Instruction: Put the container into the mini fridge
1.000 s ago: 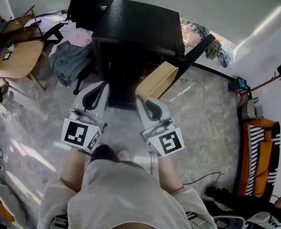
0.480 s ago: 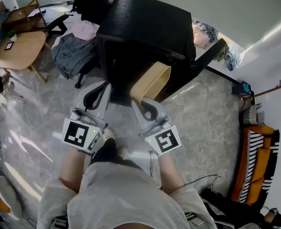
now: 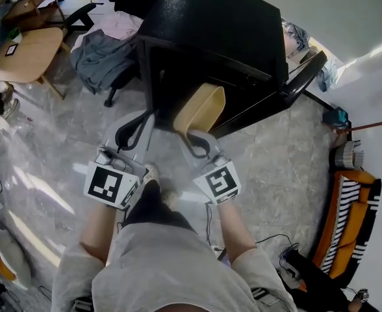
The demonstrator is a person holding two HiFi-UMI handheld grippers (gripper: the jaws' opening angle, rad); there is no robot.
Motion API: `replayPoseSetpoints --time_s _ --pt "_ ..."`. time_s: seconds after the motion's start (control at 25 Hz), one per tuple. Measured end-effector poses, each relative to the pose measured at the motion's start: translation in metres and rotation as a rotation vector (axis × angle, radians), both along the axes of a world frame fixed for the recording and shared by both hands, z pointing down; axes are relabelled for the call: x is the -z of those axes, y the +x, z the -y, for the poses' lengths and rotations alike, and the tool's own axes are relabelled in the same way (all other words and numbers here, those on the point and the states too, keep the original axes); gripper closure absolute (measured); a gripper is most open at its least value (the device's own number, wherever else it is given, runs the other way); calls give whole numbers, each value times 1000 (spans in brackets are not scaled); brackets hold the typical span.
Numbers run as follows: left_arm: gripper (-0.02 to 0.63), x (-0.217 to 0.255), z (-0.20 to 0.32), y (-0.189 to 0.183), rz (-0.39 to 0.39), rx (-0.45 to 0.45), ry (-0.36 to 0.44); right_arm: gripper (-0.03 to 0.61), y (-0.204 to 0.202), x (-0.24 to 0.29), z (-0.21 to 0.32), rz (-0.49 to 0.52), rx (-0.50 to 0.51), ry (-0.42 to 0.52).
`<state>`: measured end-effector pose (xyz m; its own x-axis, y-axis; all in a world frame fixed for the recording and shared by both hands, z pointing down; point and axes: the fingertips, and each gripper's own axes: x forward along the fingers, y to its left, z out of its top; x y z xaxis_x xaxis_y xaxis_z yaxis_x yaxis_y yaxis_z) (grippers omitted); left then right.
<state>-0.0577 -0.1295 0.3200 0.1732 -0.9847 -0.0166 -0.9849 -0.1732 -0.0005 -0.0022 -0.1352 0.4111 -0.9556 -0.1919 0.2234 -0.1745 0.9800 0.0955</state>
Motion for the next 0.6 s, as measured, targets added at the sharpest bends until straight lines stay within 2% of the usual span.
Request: replayPoseSetpoints --time_s 0.24,0.6 --pt "612 -22 7 -11 -13 3 -26 575 -12 -41 5 -93 35 -28" --pt "612 -45 21 -22 -20 -12 -41 575 -24 -98 24 -249 88 -17"
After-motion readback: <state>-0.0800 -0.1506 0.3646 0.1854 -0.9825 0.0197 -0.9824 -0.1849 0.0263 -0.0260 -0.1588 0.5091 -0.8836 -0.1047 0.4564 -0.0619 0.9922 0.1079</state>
